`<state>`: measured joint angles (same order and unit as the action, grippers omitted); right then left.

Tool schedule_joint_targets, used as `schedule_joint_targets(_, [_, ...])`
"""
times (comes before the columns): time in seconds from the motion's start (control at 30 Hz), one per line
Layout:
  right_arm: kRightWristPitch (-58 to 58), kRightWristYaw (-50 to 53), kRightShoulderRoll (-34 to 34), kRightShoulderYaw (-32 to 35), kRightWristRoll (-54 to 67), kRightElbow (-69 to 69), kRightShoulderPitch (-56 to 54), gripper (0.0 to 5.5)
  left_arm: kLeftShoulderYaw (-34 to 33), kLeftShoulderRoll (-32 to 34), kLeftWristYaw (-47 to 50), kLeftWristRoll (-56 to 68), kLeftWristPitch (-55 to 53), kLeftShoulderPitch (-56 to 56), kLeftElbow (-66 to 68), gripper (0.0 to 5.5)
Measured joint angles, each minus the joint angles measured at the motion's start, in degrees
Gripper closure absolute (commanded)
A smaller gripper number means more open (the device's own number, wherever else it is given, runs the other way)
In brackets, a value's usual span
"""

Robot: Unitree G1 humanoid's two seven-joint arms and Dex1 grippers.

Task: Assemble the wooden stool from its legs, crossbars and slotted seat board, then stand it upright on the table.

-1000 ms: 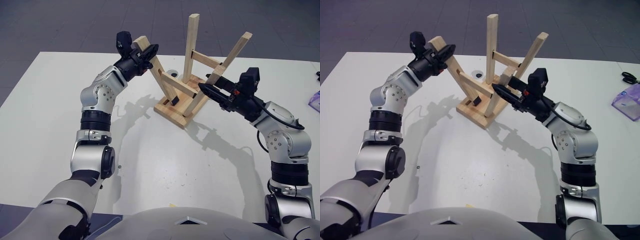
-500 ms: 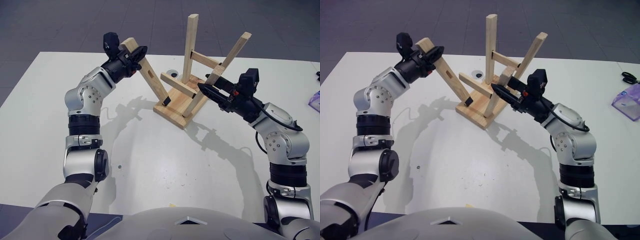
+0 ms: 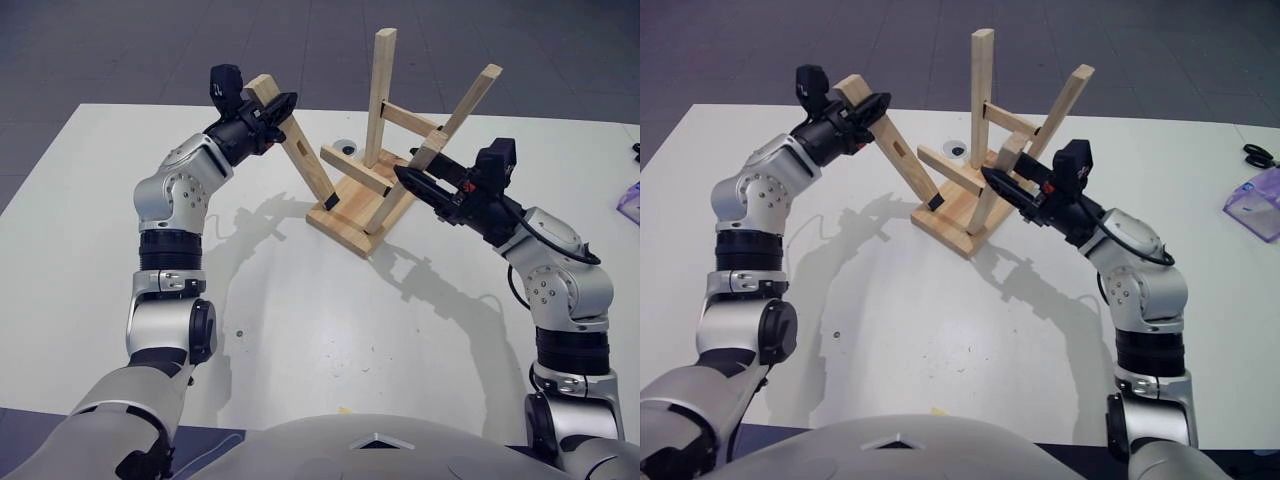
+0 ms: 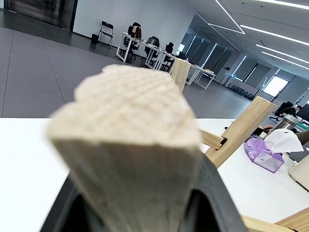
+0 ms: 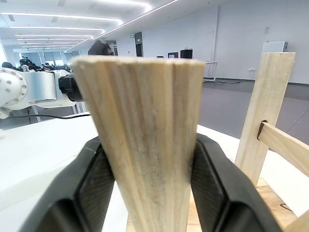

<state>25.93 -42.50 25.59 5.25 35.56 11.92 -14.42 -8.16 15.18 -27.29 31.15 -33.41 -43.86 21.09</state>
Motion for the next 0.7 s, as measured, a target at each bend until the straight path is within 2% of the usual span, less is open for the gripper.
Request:
schedule_joint_targets(0.17, [-0.2,0.2,0.1,-0.5,-0.3,1.0,0.5,3.38,3.5,-0.6,0.6,-2.6,-0.4,0.3,-4.4,4.45])
schedule_joint_targets(0.6, [-3.9,0.7,-0.1,-5.5,-5.2,1.9,-0.3,3.38,2.9,-0.6,1.5,-3.0,-1.1,1.1,-5.8,4.45])
schedule_joint_targets(0.7, [-3.9,1.6,-0.1,-7.0,-6.8,1.4,-1.7,3.40,5.1,0.2,-0.2,-5.0,-0.8,1.9,-7.7,4.45])
